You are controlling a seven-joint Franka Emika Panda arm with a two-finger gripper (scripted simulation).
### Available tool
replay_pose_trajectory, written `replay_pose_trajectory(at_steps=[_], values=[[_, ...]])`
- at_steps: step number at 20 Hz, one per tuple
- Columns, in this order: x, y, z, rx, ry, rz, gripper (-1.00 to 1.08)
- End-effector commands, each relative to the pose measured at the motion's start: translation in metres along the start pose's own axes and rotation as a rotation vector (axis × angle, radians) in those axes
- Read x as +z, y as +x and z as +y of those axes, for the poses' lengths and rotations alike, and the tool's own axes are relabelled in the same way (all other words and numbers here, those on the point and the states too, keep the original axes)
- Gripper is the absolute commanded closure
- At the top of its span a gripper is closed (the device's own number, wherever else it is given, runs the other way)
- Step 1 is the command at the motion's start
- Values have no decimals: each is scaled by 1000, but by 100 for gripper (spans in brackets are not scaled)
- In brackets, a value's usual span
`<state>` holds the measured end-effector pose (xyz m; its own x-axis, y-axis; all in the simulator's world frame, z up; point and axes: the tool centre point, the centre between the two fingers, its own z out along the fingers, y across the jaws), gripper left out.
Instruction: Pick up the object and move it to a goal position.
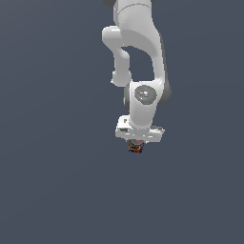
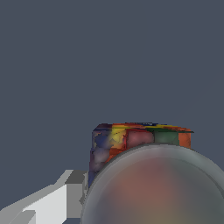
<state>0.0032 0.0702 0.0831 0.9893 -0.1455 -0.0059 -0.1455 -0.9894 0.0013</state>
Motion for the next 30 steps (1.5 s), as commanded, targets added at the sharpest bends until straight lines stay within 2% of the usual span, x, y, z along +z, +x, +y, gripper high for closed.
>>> replay_pose_trajectory(at_steps=[1,7,21,30], values=[[-16,-4,-4,0,1,5,108],[-65,-21,-16,0,1,5,108],[-212,-71,-51,0,0,6,108],[-272,-89,-67,0,1,6,108]])
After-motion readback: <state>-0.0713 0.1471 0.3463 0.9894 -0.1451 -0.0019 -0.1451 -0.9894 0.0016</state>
